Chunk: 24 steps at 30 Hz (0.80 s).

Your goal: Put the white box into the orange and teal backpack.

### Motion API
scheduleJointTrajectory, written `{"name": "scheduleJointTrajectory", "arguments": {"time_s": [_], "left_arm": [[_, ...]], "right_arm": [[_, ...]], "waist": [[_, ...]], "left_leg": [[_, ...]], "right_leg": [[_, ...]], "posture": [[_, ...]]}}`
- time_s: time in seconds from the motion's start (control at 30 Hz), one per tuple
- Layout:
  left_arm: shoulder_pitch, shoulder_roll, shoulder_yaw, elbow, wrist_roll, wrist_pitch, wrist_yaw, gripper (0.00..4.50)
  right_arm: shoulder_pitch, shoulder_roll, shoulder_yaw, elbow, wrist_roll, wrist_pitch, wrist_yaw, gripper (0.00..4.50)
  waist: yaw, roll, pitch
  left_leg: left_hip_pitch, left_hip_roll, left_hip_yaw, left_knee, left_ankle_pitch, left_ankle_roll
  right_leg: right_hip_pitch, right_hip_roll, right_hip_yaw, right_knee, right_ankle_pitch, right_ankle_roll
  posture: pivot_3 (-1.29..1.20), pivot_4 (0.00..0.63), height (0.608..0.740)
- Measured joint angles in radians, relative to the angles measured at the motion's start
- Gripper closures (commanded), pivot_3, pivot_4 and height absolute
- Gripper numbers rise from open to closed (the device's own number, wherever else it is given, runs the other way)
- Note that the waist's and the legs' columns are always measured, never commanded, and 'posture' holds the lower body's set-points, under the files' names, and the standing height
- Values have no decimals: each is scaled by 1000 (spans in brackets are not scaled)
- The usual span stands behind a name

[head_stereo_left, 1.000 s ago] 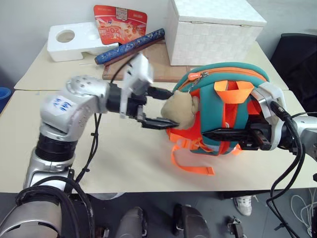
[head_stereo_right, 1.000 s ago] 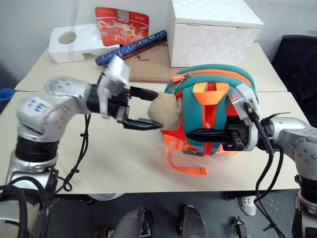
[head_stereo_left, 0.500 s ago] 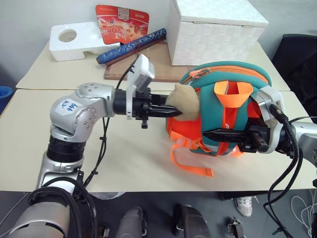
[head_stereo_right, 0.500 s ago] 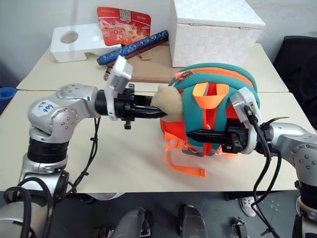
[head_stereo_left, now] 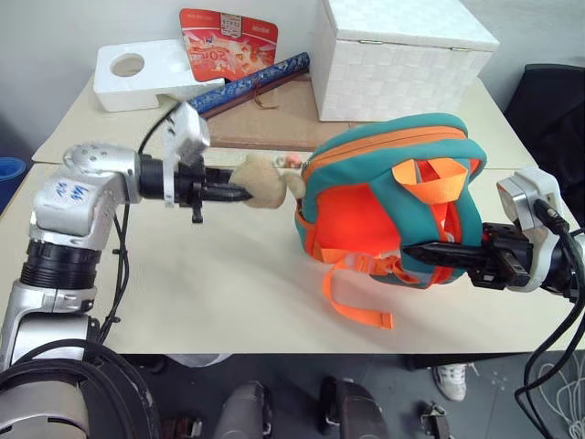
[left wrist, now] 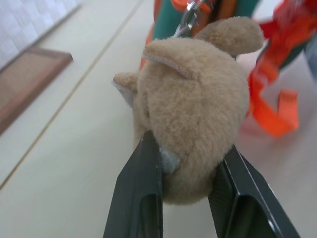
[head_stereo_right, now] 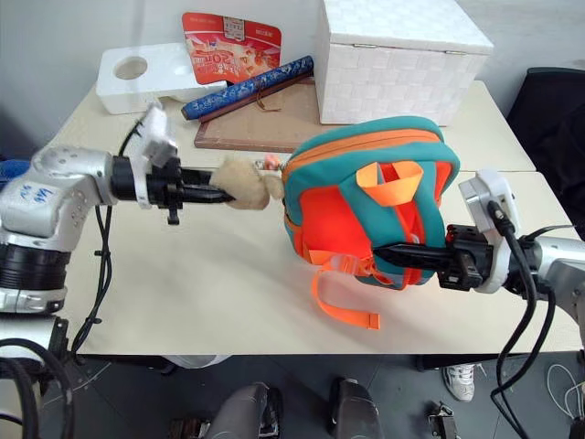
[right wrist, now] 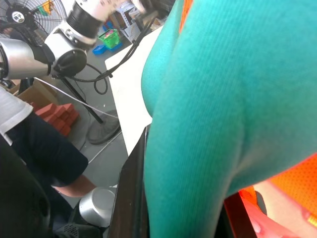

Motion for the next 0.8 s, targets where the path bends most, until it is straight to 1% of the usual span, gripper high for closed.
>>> {"name": "scheduleJointTrajectory", "arguments": {"time_s": [0.03, 0.17, 0.2, 0.27, 0.3, 0.4, 0.47, 0.57, 0.6, 0.67, 0.7, 0.73, 0.8], "left_arm": [[26, -16, -45, -1, 57, -63, 7, 3605], [85, -133, -185, 1, 205, -200, 56, 3605], [91, -147, -213, 1, 246, -245, 69, 3605], [91, -154, -229, -2, 303, -324, 90, 3605], [92, -161, -225, -2, 309, -328, 94, 3613], [116, -184, -176, -10, 254, -228, 88, 2724], [149, -166, -115, -42, 176, -126, 59, 2053], [186, -105, -19, -95, 71, -1, 16, 1054], [211, -65, 33, -132, 16, 54, -7, 757], [259, 25, 144, -172, -86, 151, -50, 106], [279, 73, 207, -180, -132, 198, -67, 0], [289, 109, 262, -186, -171, 240, -78, 0], [291, 172, 367, -200, -244, 315, -87, 0]], "right_arm": [[-3, 1, 0, 7, -1, -3, -3, 4500], [-47, 16, 8, 37, -35, -28, -26, 4500], [-54, 16, 12, 40, -48, -42, -27, 4500], [-66, 24, 34, 55, -91, -69, -30, 4500], [-69, 31, 47, 66, -115, -85, -34, 4195], [-81, 31, 96, 91, -199, -122, -36, 3229], [-75, -5, 120, 116, -250, -146, -5, 2527], [-64, -71, 115, 173, -298, -180, 71, 1464], [-53, -114, 102, 223, -308, -194, 121, 1109], [-15, -207, 32, 334, -328, -201, 224, 429], [4, -257, -3, 387, -338, -207, 279, 135], [19, -297, -34, 432, -348, -213, 326, 41], [31, -362, -74, 514, -372, -219, 397, 41]], "waist": [[1, 0, 0], [5, 0, 0], [4, 0, 0], [2, 0, 0], [2, 0, 0], [2, 0, 0], [0, 1, 0], [-2, 1, 0], [-3, 1, 0], [-2, 2, 0], [-2, 2, 1], [-2, 2, 1], [-3, 2, 1]], "left_leg": [[0, 0, 0, 0, 0, 0], [-3, 0, -1, 4, -1, 2], [-3, 0, -1, 4, -2, 3], [-2, 0, -1, 4, -2, 3], [-2, 0, 0, 5, -2, 3], [-2, 0, -1, 6, -3, 3], [-3, 0, -1, 6, -3, 3], [-4, 1, -1, 6, -3, 3], [-3, 1, -1, 6, -3, 4], [-3, 1, -1, 5, -3, 4], [-3, 1, -1, 5, -3, 4], [-3, 1, -1, 5, -3, 4], [-2, 1, -1, 6, -3, 4]], "right_leg": [[0, 0, 0, 0, 0, 0], [0, -1, 1, 0, 0, 1], [0, -1, 1, 0, 1, 1], [0, -1, 1, 0, 1, 1], [0, -2, 1, 0, 1, 1], [0, -2, 1, 1, 1, 1], [0, -2, 1, 1, 1, 1], [-1, -1, 1, 1, 0, 1], [-1, -2, 1, 1, 0, 1], [0, -2, 1, 0, 0, 1], [0, -2, 0, 0, 0, 1], [0, -2, 0, 0, 0, 1], [1, -2, 1, -3, 0, 1]], "posture": [[0, 150, 740], [0, 150, 740], [0, 150, 740], [0, 150, 740], [0, 150, 740], [0, 150, 740], [0, 150, 740], [0, 150, 740], [0, 150, 740], [0, 150, 740], [0, 150, 740], [0, 150, 740], [0, 150, 740]]}}
